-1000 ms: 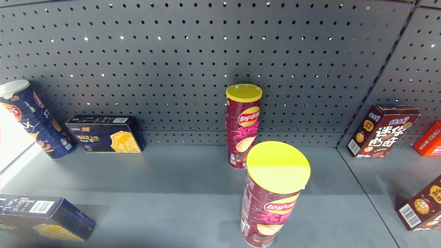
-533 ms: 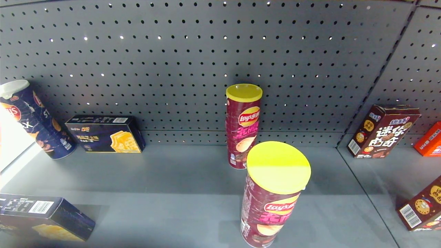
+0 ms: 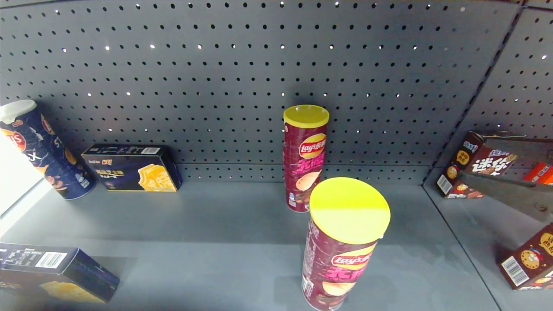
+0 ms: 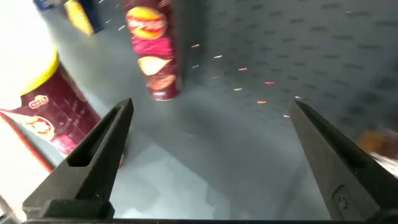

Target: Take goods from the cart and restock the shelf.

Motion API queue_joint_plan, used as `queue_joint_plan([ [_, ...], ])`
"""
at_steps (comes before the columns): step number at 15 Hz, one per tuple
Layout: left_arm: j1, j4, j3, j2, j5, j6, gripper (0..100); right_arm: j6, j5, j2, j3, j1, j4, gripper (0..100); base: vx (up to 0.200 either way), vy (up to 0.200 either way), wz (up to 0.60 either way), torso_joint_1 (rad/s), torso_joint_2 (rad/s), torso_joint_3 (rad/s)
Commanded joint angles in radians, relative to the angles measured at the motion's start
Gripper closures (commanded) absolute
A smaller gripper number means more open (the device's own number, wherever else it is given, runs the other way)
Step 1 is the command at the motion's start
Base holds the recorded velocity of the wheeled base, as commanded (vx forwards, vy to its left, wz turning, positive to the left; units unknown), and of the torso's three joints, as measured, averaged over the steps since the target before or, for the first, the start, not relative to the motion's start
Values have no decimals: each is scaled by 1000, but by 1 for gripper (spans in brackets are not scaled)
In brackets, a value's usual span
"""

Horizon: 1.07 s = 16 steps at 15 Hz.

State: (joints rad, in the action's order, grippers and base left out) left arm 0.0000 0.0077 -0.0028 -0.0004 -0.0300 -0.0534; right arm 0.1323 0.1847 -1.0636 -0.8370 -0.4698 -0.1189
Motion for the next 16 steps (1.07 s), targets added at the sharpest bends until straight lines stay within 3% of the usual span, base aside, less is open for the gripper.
queue_joint_plan([
  [1, 0, 0, 0, 2, -1, 0, 0, 1, -1, -85, -13, -39, -2, 0, 0, 0, 0, 0, 0, 0],
  [3, 0, 2, 0, 2, 1, 0, 0, 55, -5, -137, 13, -56, -1, 0, 0, 0, 0, 0, 0, 0],
  [16, 0, 2, 0, 2, 1, 0, 0, 56, -31, -243, 110, -179, 4, 0, 0, 0, 0, 0, 0, 0],
])
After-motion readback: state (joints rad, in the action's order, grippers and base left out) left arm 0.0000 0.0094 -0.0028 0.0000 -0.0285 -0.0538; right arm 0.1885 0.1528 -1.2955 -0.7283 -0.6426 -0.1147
